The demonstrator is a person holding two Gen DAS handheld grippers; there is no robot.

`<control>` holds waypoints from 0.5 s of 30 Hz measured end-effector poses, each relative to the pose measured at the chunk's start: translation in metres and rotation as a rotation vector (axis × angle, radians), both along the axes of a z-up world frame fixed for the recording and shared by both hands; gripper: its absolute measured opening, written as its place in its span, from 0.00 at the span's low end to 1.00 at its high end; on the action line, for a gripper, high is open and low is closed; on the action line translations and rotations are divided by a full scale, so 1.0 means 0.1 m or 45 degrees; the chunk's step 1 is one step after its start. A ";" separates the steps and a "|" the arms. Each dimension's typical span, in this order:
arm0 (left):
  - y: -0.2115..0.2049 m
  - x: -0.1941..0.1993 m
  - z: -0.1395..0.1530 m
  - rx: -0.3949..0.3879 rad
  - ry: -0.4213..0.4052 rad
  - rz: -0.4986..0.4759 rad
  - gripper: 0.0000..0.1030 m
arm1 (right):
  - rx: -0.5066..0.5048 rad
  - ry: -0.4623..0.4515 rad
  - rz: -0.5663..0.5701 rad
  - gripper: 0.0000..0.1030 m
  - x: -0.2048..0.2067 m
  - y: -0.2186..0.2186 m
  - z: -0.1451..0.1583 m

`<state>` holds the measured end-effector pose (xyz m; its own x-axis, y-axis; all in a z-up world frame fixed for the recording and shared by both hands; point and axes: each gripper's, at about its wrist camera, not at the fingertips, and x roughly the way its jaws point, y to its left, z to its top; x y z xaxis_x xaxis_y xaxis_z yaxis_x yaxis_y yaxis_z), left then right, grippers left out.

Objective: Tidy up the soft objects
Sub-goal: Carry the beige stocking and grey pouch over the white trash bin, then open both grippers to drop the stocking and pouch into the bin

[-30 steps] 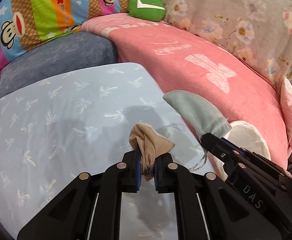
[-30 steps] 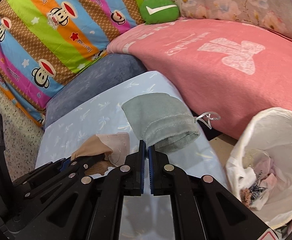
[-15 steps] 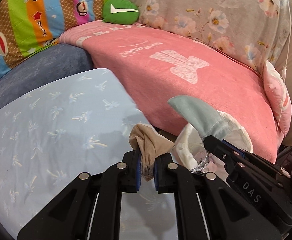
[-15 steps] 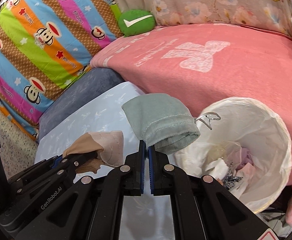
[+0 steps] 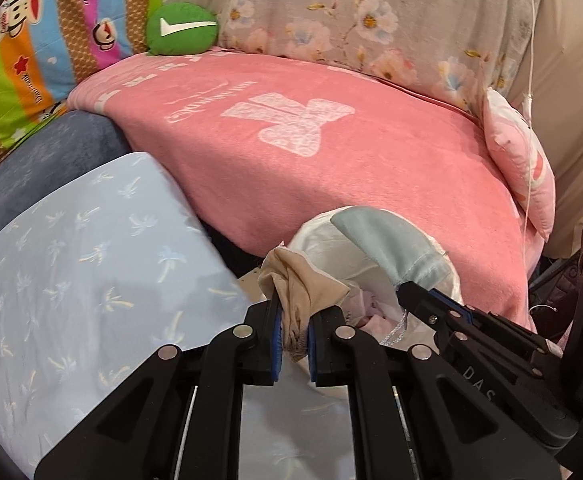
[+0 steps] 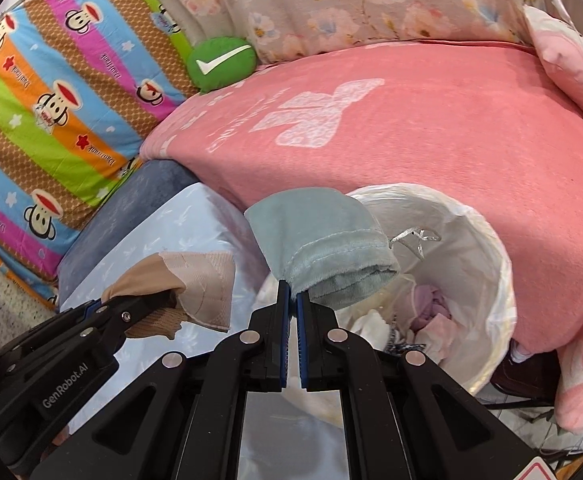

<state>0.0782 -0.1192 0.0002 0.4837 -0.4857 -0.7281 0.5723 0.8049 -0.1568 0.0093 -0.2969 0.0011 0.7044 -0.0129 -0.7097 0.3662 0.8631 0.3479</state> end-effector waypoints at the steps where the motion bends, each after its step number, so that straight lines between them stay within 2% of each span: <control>1: -0.04 -0.01 0.00 -0.006 0.009 -0.010 0.11 | 0.001 0.000 -0.010 0.04 -0.03 -0.03 0.00; 7: -0.21 -0.02 -0.07 -0.071 0.093 -0.049 0.13 | 0.007 0.005 -0.049 0.05 -0.16 -0.23 -0.03; 10: -0.24 -0.04 -0.09 -0.050 0.081 -0.038 0.29 | 0.013 0.008 -0.059 0.06 -0.19 -0.30 -0.04; 13: -0.25 -0.07 -0.08 -0.043 0.062 -0.031 0.38 | 0.012 0.011 -0.058 0.07 -0.19 -0.32 -0.06; 15: -0.25 -0.08 -0.08 -0.038 0.051 -0.028 0.40 | 0.010 0.011 -0.055 0.09 -0.19 -0.33 -0.07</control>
<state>0.0699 -0.1446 -0.0078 0.4433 -0.5178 -0.7317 0.5824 0.7869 -0.2040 -0.0101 -0.3303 -0.0055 0.6972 -0.0379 -0.7158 0.4064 0.8435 0.3511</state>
